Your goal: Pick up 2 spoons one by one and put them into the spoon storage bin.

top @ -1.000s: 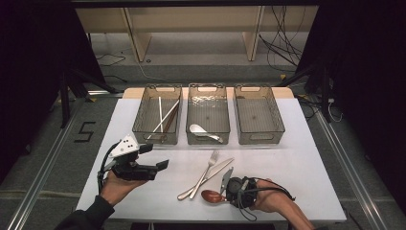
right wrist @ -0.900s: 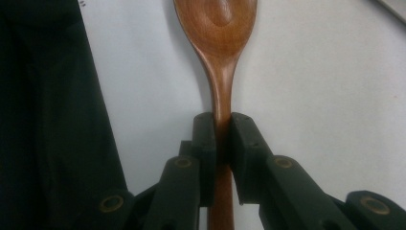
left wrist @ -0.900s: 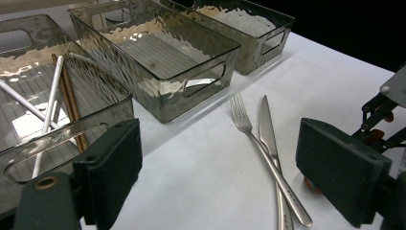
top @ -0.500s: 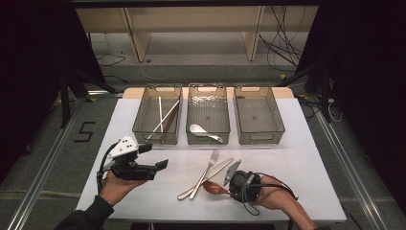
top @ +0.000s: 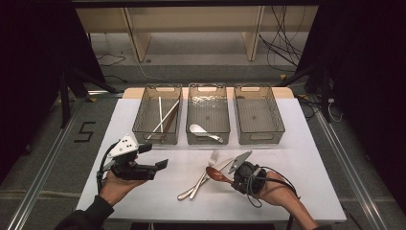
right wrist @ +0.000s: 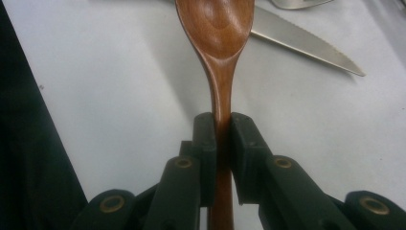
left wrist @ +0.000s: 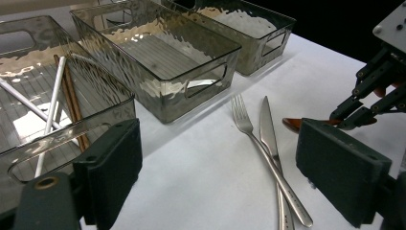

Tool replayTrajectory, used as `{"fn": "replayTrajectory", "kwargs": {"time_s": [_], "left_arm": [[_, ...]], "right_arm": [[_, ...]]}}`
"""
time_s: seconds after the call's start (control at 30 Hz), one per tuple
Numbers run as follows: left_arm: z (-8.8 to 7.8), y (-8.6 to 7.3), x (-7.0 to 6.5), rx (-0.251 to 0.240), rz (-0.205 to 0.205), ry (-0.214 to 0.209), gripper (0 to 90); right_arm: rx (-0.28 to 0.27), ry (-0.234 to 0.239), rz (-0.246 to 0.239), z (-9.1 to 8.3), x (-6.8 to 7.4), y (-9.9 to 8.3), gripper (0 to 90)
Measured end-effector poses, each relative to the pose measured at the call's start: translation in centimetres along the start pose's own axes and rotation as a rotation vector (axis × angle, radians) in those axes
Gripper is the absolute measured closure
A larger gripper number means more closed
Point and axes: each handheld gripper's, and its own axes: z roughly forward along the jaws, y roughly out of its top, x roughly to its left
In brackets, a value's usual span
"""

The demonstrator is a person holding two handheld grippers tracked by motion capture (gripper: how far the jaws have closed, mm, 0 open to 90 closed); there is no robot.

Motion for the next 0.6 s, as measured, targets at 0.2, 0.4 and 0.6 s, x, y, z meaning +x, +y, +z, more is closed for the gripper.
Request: {"fn": "replayTrajectory", "kwargs": {"time_s": [0.2, 0.4, 0.6], "left_arm": [[0.0, 0.0, 0.0, 0.000, -0.001, 0.000, 15.9], [0.1, -0.1, 0.0, 0.000, -0.002, 0.004, 15.9], [0.1, -0.1, -0.1, -0.005, 0.000, 0.006, 15.8]], "right_arm": [[-0.062, -0.010, 0.049, -1.2, -1.1, 0.0, 82.1], [-0.135, -0.034, 0.093, -2.5, -2.4, 0.6, 81.9], [-0.171, -0.048, 0.113, -2.6, -3.5, 1.5, 81.9]]}}
